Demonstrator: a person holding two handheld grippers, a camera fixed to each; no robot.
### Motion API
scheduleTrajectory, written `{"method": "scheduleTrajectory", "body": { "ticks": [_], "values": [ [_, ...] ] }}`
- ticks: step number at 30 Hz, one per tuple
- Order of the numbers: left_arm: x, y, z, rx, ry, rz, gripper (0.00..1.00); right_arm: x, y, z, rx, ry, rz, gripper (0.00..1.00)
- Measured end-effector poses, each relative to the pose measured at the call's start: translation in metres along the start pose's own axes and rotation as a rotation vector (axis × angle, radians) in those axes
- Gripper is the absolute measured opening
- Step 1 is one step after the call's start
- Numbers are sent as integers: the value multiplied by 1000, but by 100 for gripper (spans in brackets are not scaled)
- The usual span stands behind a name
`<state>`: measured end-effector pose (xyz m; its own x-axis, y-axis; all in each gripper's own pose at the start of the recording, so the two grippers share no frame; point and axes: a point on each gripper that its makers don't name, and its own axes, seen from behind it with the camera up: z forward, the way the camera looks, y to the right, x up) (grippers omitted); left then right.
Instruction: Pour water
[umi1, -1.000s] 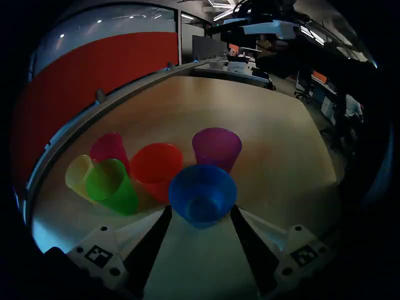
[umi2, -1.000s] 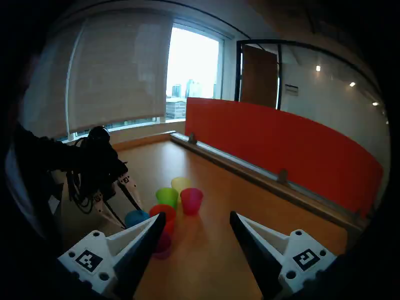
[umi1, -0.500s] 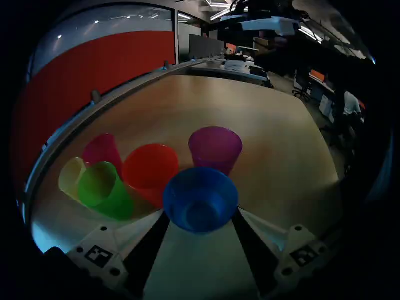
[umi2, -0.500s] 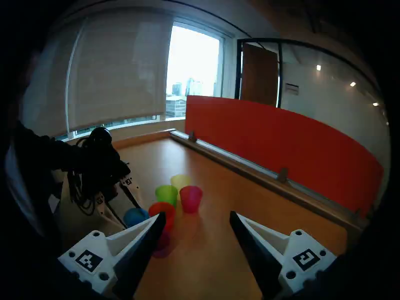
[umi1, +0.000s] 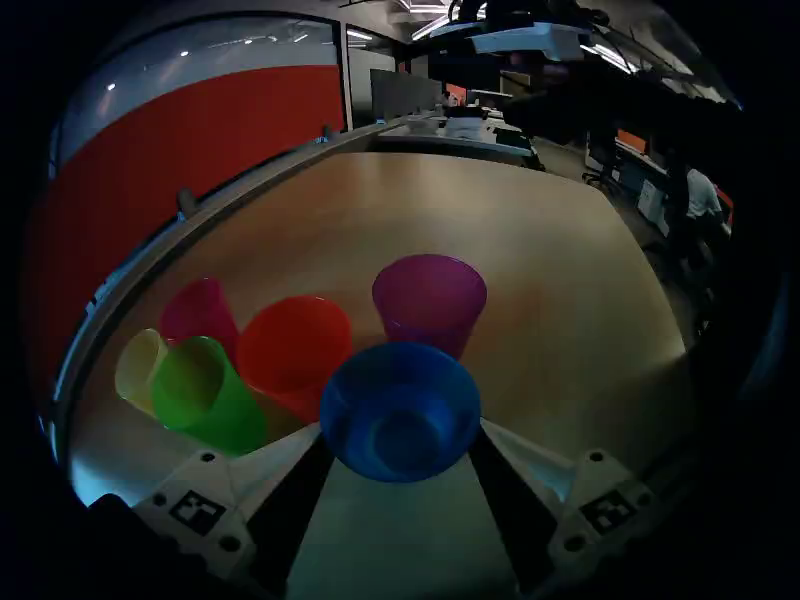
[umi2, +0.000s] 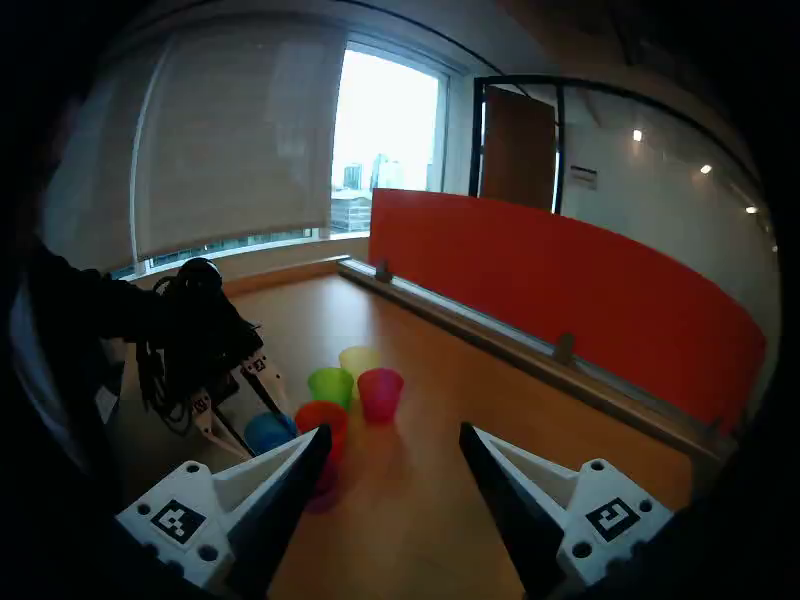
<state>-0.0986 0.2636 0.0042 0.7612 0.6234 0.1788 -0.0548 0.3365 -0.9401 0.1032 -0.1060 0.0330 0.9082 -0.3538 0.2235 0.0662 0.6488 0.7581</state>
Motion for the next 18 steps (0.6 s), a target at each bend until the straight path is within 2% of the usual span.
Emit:
{"method": "scheduleTrajectory", "body": {
  "ticks": [18],
  "values": [
    [1, 1, 1, 6, -1, 12, 83, -1, 1, -1, -2, 3, 1, 100]
  ]
}}
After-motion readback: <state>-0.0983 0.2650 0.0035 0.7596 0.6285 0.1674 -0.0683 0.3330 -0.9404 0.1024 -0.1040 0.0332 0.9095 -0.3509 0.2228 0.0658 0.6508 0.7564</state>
